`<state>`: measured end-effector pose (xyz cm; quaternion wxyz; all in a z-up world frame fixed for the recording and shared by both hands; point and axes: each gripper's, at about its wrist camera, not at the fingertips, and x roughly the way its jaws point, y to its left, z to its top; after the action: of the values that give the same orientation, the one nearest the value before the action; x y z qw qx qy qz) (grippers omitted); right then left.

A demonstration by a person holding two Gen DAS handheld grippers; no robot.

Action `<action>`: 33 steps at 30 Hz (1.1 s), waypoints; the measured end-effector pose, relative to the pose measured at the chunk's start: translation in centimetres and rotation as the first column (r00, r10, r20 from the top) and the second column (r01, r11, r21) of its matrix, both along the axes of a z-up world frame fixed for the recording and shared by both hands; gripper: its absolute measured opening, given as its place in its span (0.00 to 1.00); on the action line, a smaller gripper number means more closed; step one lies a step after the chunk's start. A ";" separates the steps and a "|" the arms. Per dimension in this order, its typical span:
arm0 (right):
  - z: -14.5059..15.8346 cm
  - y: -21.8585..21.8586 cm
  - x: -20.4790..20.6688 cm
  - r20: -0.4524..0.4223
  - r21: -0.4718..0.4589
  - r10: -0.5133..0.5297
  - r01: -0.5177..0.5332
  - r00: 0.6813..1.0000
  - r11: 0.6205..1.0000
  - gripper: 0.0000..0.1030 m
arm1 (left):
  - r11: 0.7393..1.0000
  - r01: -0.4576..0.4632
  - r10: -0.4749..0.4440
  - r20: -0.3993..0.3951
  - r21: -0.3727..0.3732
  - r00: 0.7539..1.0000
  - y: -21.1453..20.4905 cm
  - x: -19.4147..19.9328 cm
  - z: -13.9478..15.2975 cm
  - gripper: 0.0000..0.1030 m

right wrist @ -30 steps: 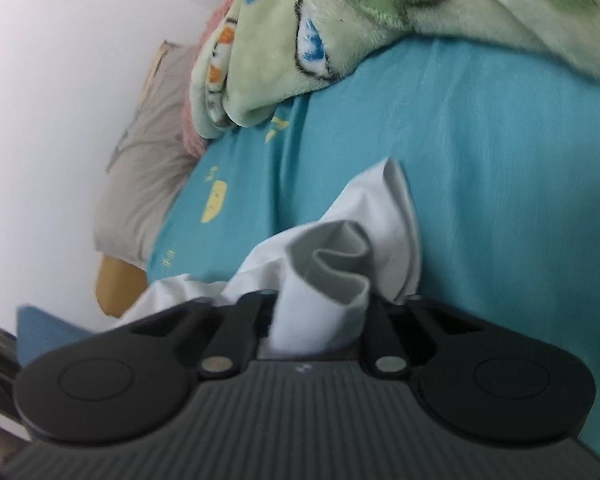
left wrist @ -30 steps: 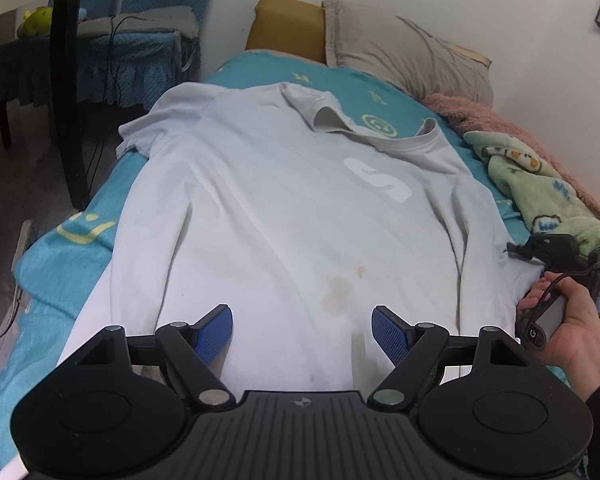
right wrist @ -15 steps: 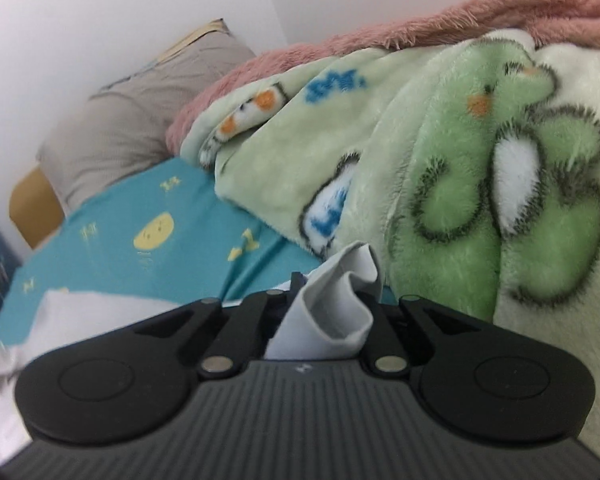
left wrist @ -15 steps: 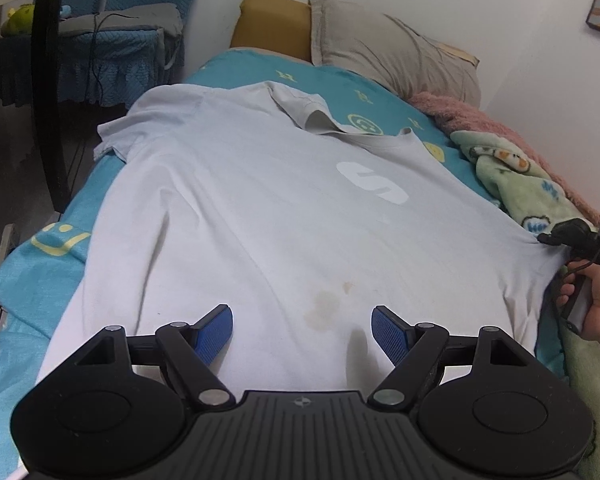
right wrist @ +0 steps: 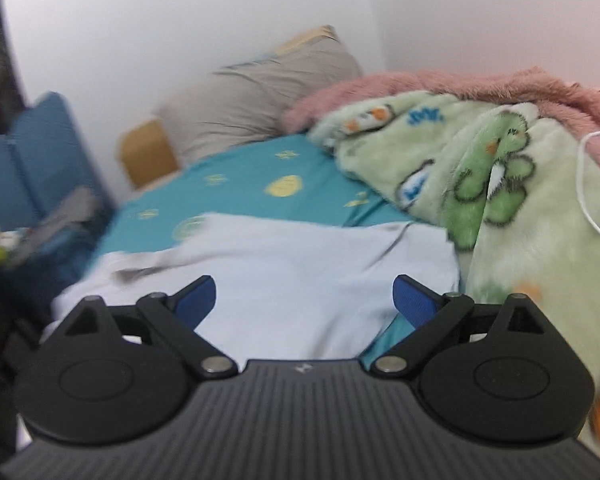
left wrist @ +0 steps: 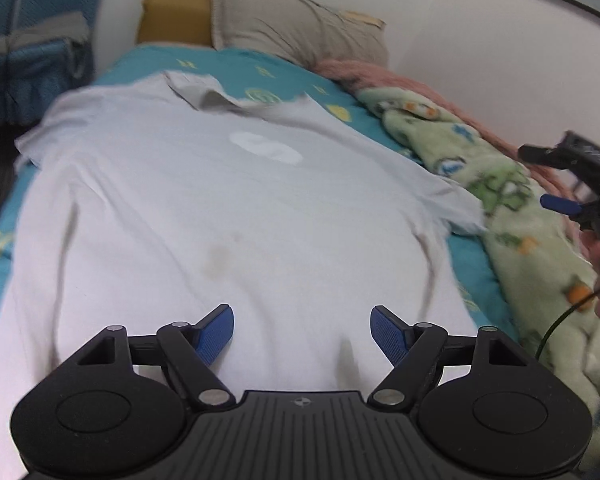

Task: Fold clothes
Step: 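Pinch the shirt side with the left gripper and smooth it flat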

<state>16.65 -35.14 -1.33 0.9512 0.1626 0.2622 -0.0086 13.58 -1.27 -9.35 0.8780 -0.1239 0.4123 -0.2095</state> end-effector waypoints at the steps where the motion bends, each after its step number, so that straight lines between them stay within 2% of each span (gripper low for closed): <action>1: 0.8 0.7 -2.0 0.006 0.008 0.019 -0.019 1.000 1.000 0.94 | 0.998 0.032 -0.034 -0.042 -0.048 0.999 0.0 -0.3 -0.5 0.69; 3: 2.2 1.7 -5.6 0.032 0.025 0.046 -0.047 0.998 0.999 0.94 | 0.991 0.083 -0.095 -0.114 -0.104 0.989 -0.3 -1.0 -1.3 0.68; 5: 3.4 2.5 -8.7 0.073 0.045 0.059 -0.063 0.996 0.997 0.94 | 0.983 0.139 -0.156 -0.146 -0.120 0.977 -1.1 -1.8 -2.0 0.63; 8: 4.0 2.9 -11.6 0.109 0.112 0.069 -0.081 0.992 0.990 0.94 | 0.968 0.230 -0.244 -0.163 -0.098 0.956 -2.9 -3.0 -2.8 0.56; 11: 3.8 3.5 -14.1 0.112 0.157 0.066 -0.083 0.991 0.984 0.94 | 0.955 0.294 -0.297 -0.158 -0.042 0.942 -4.7 -4.1 -3.4 0.43; 13: 3.8 4.0 -15.5 0.096 0.150 0.062 -0.076 0.993 0.986 0.94 | 0.946 0.326 -0.323 -0.145 -0.006 0.935 -5.7 -4.8 -3.5 0.20; 15: 4.2 3.8 -16.6 0.117 0.170 0.038 -0.058 0.992 0.984 0.94 | 0.934 0.356 -0.352 -0.126 0.013 0.928 -6.4 -5.5 -3.1 0.06; 16: 4.5 3.6 -17.1 0.133 0.190 0.022 -0.048 0.991 0.981 0.94 | 0.928 0.372 -0.367 -0.116 0.021 0.923 -6.8 -5.9 -2.9 0.03; 20: 5.9 2.4 -18.8 0.198 0.257 -0.054 0.001 0.979 0.966 0.94 | 0.901 0.434 -0.434 -0.047 -0.013 0.900 -9.3 -7.6 -0.2 0.02; 23: 6.7 1.7 -19.7 0.241 0.264 -0.096 0.030 0.966 0.964 0.94 | 0.865 0.499 -0.501 -0.018 -0.055 0.865 -12.8 -8.8 1.3 0.02; 25: 7.1 1.5 -20.1 0.257 0.253 -0.117 0.050 0.959 0.966 0.94 | 0.839 0.539 -0.543 -0.043 -0.073 0.839 -15.6 -9.4 1.4 0.02; 29: 7.1 1.0 -20.2 0.262 0.271 -0.127 0.053 0.957 0.961 0.94 | 0.766 0.643 -0.632 -0.175 0.008 0.755 -21.6 -9.8 -0.7 0.03; 32: 6.6 1.0 -19.8 0.240 0.260 -0.134 0.070 0.961 0.963 0.94 | 0.760 0.649 -0.638 -0.205 -0.017 0.742 -22.9 -9.0 -1.9 0.04; 33: 6.5 0.9 -19.7 0.234 0.260 -0.135 0.072 0.963 0.963 0.94 | 0.759 0.650 -0.638 -0.214 -0.019 0.740 -23.2 -8.9 -2.1 0.09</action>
<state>-3.00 -34.21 5.18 0.9468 0.2940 0.1307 -0.0053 4.72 -24.46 -11.50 0.7067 0.0303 0.5244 -0.4740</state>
